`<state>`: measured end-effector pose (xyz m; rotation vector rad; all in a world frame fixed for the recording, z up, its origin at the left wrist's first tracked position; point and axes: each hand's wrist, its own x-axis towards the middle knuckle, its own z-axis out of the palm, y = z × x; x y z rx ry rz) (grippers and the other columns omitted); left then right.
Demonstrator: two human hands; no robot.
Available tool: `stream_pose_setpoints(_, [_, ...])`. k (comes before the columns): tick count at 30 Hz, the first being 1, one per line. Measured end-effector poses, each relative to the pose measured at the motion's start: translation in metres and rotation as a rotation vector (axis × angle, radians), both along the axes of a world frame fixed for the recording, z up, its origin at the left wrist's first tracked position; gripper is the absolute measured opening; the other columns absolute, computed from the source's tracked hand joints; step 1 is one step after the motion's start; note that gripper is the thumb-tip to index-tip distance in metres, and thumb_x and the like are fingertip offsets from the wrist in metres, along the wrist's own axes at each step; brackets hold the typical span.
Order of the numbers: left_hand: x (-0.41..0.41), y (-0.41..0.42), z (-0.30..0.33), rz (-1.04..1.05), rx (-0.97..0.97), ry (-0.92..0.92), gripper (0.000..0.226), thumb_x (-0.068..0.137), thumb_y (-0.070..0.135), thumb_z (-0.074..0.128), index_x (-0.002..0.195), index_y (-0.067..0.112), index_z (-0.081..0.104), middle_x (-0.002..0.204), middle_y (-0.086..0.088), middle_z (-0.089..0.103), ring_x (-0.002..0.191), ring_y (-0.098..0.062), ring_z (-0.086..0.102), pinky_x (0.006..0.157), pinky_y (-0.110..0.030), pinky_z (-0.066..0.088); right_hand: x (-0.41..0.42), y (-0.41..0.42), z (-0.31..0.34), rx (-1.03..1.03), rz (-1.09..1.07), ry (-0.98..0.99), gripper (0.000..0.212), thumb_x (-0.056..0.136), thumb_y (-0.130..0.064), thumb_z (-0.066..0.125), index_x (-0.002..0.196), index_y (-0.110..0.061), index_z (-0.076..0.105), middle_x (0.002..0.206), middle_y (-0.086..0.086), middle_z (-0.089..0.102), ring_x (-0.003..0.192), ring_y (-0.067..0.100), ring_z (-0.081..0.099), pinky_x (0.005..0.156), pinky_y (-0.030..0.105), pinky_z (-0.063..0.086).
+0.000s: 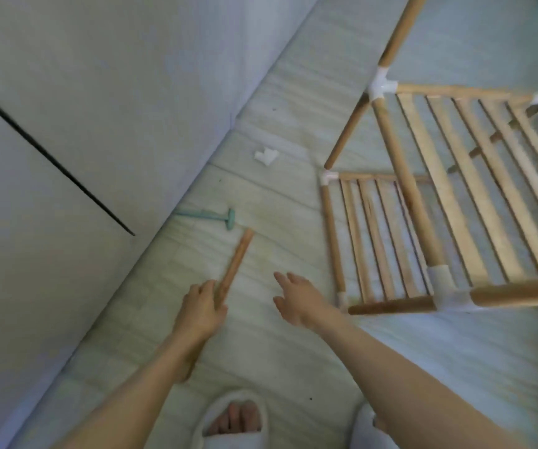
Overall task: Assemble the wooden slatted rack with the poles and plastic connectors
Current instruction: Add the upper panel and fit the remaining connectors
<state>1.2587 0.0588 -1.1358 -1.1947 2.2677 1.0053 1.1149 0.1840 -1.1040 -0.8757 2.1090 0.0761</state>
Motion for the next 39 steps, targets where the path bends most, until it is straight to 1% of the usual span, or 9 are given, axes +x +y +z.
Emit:
stream_pose_setpoints(7, [-0.008,-0.005,-0.018,-0.056,-0.102,0.007,0.038,0.092,0.023,0.050,0.129,0.020,0.042,0.121,-0.009,0.047,0.109,-0.029,0.053,0.084,-0.039,0.046,0.005,0.002,-0.033,0.069,0.085,-0.019,0.060,0.099,-0.029,0.039,0.150,-0.021,0.008,0.157,0.007,-0.015,0.144,0.030,-0.010,0.116,0.047,0.016])
stream_pose_setpoints(12, [-0.009,-0.017,0.009,0.068,0.094,0.091,0.039,0.084,0.013,0.058,0.123,0.015,0.050,0.104,-0.005,0.059,0.094,-0.025,0.058,0.079,-0.031,0.046,-0.007,-0.021,0.009,-0.007,-0.094,-0.057,0.056,0.100,-0.032,0.037,0.149,-0.013,0.018,0.152,0.014,0.024,0.137,0.031,0.030,0.110,0.036,0.029])
stream_pose_setpoints(15, [-0.012,-0.018,0.049,0.185,0.119,0.254,0.030,0.084,0.008,0.059,0.114,0.015,0.054,0.075,0.001,0.054,0.071,-0.021,0.054,0.063,-0.028,0.040,-0.012,-0.031,0.059,-0.109,-0.186,-0.038,0.052,0.100,-0.033,0.036,0.147,-0.012,0.027,0.147,0.012,0.037,0.133,0.029,0.038,0.105,0.032,0.032])
stream_pose_setpoints(20, [-0.022,-0.008,0.150,0.288,0.227,0.592,0.026,0.087,0.001,0.056,0.103,0.021,0.051,0.077,-0.003,0.051,0.066,-0.021,0.054,0.060,-0.033,0.049,-0.002,-0.027,0.166,-0.374,-0.218,0.039,0.037,0.099,-0.028,0.039,0.127,-0.007,0.054,0.131,0.013,0.055,0.120,0.029,0.050,0.097,0.032,0.039])
stream_pose_setpoints(23, [-0.027,0.006,0.215,0.347,0.279,0.783,0.022,0.089,-0.001,0.052,0.097,0.019,0.048,0.079,-0.003,0.050,0.065,-0.017,0.055,0.056,-0.030,0.049,0.010,-0.010,0.236,-0.538,-0.125,0.250,0.033,0.099,-0.025,0.039,0.120,-0.006,0.057,0.121,0.014,0.060,0.114,0.032,0.053,0.092,0.036,0.043])
stream_pose_setpoints(27, [-0.026,0.025,0.273,0.365,0.199,0.918,0.027,0.087,-0.002,0.053,0.084,0.024,0.044,0.082,-0.001,0.049,0.065,-0.019,0.056,0.054,-0.031,0.050,0.015,0.025,0.296,-0.565,0.265,1.056,0.023,0.086,-0.024,0.059,0.102,-0.008,0.065,0.101,0.012,0.065,0.104,0.031,0.057,0.104,0.047,0.035])
stream_pose_setpoints(29, [-0.026,0.035,0.294,0.361,0.168,0.983,0.029,0.086,-0.003,0.053,0.082,0.024,0.043,0.083,-0.002,0.049,0.063,-0.019,0.056,0.049,-0.029,0.049,0.020,0.046,0.323,-0.463,0.387,1.287,0.023,0.078,-0.024,0.066,0.096,-0.009,0.067,0.094,0.011,0.065,0.100,0.030,0.058,0.105,0.052,0.034])
stream_pose_setpoints(32, [-0.027,0.054,0.326,0.306,0.151,1.018,0.030,0.086,-0.005,0.053,0.082,0.023,0.041,0.082,0.000,0.048,0.063,-0.015,0.058,0.048,-0.025,0.052,0.021,0.077,0.337,-0.100,0.420,1.229,0.035,0.094,-0.021,0.043,0.126,-0.012,0.051,0.122,0.012,0.054,0.119,0.032,0.044,0.107,0.049,0.022])
stream_pose_setpoints(39, [-0.030,0.106,0.373,0.135,0.276,0.990,0.021,0.088,-0.005,0.051,0.087,0.014,0.042,0.085,-0.009,0.056,0.071,-0.019,0.064,0.062,-0.031,0.058,0.009,0.155,0.346,0.102,0.566,1.203,0.027,0.097,-0.031,0.040,0.106,-0.017,0.062,0.113,0.007,0.062,0.111,0.026,0.050,0.102,0.038,0.024])
